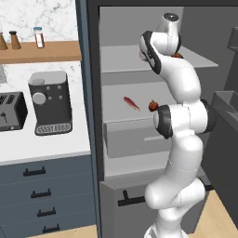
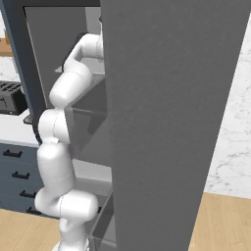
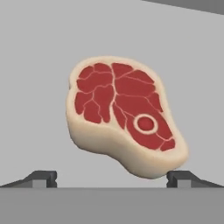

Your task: Place one bell pepper and one steak in each tupperware on the nearby counter, to pack two identical lunches.

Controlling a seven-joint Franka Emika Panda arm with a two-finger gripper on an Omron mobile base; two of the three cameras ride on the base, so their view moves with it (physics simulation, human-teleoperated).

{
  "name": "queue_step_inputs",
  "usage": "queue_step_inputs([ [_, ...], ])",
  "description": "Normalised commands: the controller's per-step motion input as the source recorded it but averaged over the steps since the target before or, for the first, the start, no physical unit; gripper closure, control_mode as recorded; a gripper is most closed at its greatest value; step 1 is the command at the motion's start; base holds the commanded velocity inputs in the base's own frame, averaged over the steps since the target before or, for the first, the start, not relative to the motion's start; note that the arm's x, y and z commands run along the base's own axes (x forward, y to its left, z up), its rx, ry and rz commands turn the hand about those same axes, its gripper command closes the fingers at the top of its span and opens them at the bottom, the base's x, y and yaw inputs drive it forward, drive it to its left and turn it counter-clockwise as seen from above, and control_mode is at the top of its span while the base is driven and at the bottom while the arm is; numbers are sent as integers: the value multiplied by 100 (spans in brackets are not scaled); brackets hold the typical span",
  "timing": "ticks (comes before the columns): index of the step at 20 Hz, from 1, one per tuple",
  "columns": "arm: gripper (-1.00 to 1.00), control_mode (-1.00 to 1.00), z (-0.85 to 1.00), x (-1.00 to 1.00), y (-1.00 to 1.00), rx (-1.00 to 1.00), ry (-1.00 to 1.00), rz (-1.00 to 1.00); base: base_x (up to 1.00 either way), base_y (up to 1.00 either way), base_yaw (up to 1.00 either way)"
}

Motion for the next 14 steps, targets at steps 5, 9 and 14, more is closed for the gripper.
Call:
queue_step_inputs([
  [5, -100, -100, 5, 3, -15, 0, -1, 0, 0, 0, 0],
  [9, -100, -100, 0, 3, -12, 0, 0, 0, 0, 0, 0],
  [14, -100, -100, 0, 8, -18, 0, 0, 3, 0, 0, 0],
])
